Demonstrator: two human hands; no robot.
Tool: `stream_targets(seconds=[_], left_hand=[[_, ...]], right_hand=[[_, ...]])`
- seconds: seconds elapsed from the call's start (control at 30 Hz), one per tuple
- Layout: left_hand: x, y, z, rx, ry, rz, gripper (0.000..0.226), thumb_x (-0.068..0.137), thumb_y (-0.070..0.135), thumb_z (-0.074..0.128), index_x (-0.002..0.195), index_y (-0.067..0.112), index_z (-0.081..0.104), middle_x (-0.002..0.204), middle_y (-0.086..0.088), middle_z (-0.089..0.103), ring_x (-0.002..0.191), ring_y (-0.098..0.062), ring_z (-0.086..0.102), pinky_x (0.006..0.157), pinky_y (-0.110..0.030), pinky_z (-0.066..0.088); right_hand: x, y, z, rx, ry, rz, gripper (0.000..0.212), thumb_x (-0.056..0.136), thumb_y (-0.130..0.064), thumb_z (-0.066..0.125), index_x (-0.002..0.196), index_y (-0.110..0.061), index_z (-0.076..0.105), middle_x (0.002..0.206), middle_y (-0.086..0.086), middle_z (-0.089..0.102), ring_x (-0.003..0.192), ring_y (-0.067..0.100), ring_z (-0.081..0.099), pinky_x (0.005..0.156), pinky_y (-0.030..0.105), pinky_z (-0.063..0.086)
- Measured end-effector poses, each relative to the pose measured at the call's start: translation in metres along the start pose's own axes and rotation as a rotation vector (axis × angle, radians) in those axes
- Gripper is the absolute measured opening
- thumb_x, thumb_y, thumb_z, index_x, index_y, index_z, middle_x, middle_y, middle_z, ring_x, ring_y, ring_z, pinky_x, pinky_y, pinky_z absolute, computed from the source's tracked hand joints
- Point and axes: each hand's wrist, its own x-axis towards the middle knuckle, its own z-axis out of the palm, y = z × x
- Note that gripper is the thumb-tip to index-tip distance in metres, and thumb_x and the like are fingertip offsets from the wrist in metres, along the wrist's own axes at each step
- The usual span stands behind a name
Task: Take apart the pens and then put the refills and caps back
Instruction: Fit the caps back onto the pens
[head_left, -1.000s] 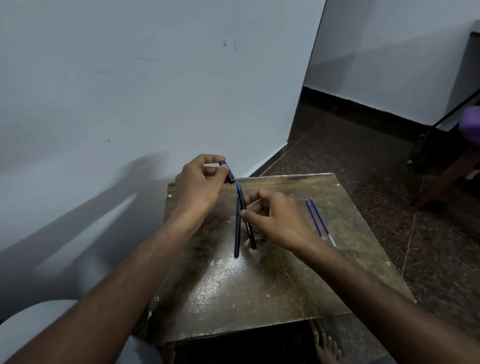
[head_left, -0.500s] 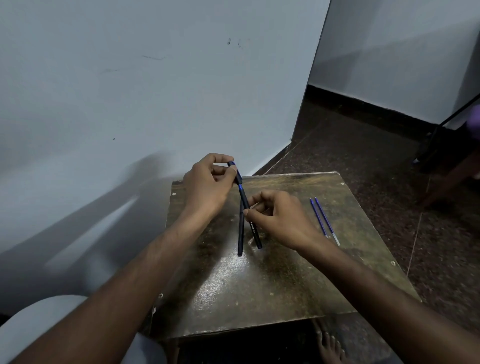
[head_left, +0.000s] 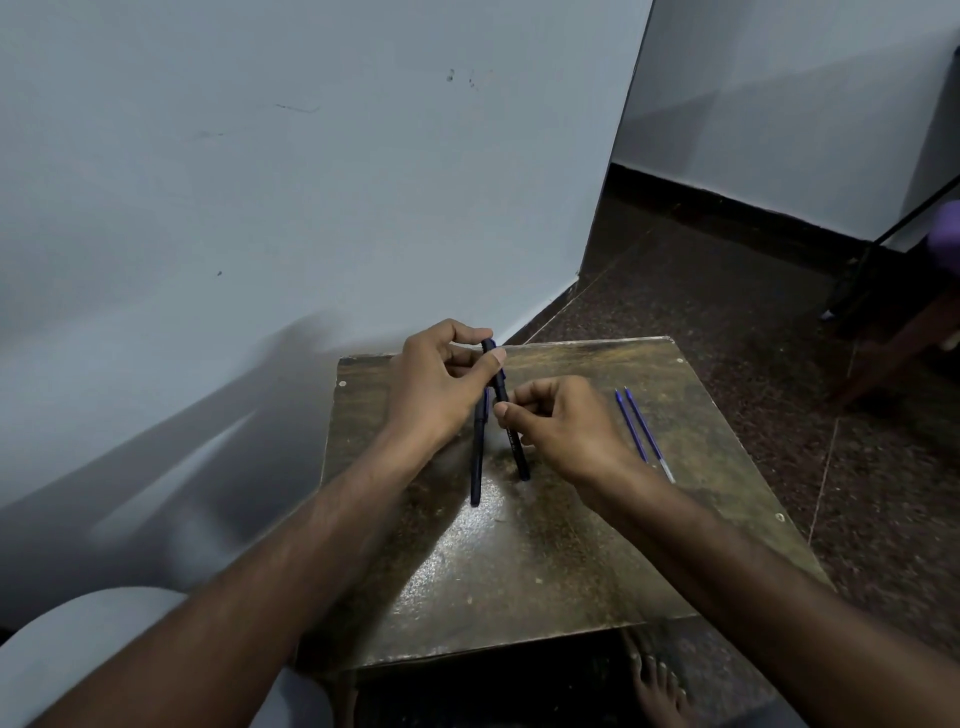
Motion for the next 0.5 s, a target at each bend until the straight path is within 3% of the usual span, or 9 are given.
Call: stream_targets(seconds=[0.07,0.2,0.33,0.5], left_hand=[[0.0,-0.001,0.002,0.008,0.011,0.014,0.019,0.094,0.032,0.086,0.111,0.027,0.078,0.087,0.004,0.084,0.082,-0.008,0.082,0.082,-0.035,0.066],[0.0,-0.004,0.003,-0.081,0.019,-0.015,0.018,0.094,0.026,0.086,0.108,0.02,0.077,0.086,-0.001,0.085,0.079,-0.016,0.084,0.084,-0.049,0.069],[0.0,-0.005,0.005,-0.07,0.012,-0.006,0.019,0.094,0.026,0.086,0.11,0.02,0.076,0.089,-0.001,0.085,0.077,-0.014,0.084,0.082,-0.047,0.07],[0.0,0.001,-0.002,-0.043,-0.097,0.026,0.012,0.102,0.028,0.077,0.113,0.025,0.08,0.094,0.001,0.085,0.083,-0.009,0.084,0.085,-0.041,0.07]], right_hand=[[0.0,-0.001,-0.001,0.013,0.013,-0.005,0.009,0.098,-0.023,0.08,0.091,-0.019,0.082,0.087,0.001,0.083,0.092,0.023,0.08,0.084,0.044,0.064],[-0.001,0.001,-0.003,-0.009,0.036,-0.04,0.006,0.098,-0.021,0.08,0.093,-0.021,0.083,0.087,-0.002,0.082,0.09,0.015,0.079,0.081,0.034,0.063],[0.0,0.004,-0.005,-0.014,0.03,-0.055,0.004,0.097,-0.022,0.081,0.094,-0.024,0.083,0.086,-0.005,0.082,0.086,0.008,0.078,0.073,0.024,0.057],[0.011,0.009,-0.021,-0.124,-0.033,-0.022,0.006,0.096,-0.027,0.083,0.093,-0.022,0.081,0.084,-0.003,0.081,0.082,0.01,0.076,0.073,0.032,0.062]])
